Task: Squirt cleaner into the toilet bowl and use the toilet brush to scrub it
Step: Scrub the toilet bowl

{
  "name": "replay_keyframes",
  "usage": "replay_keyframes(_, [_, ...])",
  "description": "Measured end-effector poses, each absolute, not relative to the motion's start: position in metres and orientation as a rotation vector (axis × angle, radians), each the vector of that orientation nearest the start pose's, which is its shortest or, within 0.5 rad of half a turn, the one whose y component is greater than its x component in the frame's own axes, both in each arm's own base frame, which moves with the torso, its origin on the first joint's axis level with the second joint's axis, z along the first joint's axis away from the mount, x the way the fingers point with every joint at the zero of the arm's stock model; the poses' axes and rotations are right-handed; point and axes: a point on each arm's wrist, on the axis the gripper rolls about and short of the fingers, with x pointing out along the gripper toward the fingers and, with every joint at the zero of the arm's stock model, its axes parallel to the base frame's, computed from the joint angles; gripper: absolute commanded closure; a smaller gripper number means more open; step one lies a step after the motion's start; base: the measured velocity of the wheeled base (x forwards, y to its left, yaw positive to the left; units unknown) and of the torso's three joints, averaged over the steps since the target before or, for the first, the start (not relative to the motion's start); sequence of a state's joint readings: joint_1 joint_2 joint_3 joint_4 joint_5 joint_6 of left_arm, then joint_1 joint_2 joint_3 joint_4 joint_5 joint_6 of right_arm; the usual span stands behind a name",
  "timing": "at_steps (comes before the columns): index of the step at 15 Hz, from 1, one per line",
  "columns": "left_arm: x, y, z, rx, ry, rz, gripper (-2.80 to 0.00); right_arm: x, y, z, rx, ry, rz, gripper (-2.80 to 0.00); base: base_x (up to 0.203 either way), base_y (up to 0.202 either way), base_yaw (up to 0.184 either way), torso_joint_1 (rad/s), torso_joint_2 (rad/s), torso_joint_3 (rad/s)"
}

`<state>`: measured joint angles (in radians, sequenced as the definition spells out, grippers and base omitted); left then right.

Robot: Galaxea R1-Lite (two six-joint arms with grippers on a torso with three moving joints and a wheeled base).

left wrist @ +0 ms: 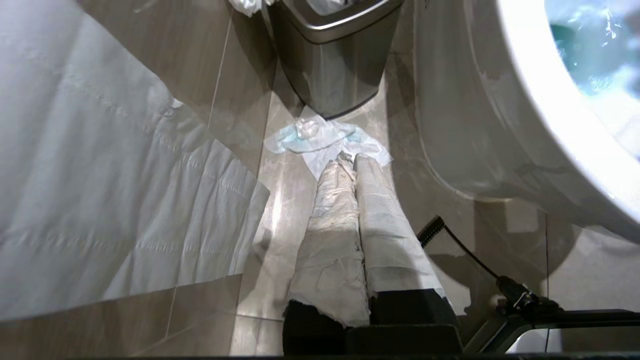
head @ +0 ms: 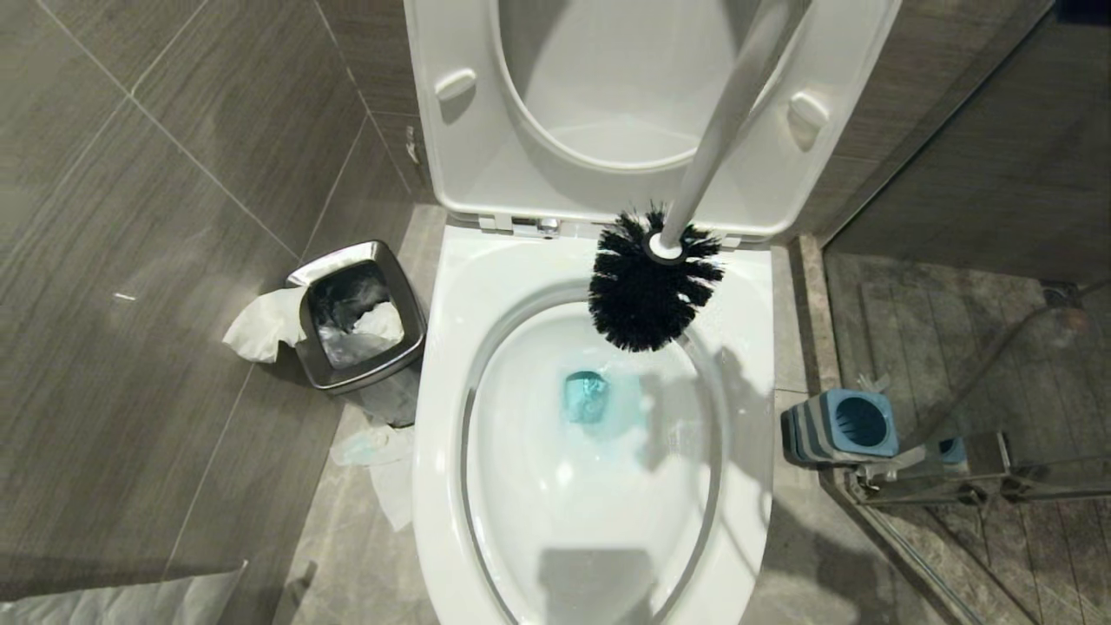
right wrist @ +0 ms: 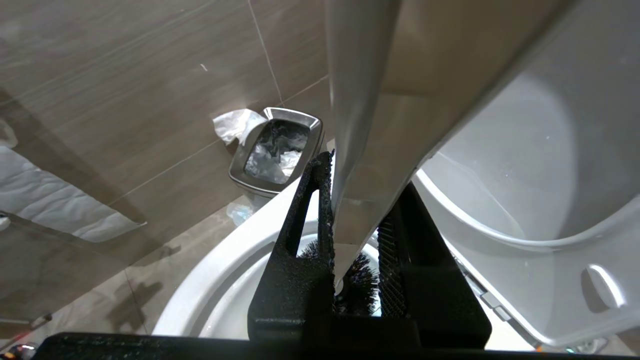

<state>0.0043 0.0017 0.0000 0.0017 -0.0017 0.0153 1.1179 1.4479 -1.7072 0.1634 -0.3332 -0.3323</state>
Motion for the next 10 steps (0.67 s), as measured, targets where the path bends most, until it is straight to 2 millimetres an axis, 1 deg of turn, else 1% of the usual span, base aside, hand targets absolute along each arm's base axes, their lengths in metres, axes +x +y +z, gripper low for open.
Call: replay_keyframes(10, [-0.023,0.000,0.075,0.013,0.004,0.003,0.00,0.104,0.194,0.410,-0.267,-0.137,0.679,0.00,0.000,0.000,0.000,0.001,0.00,0.202])
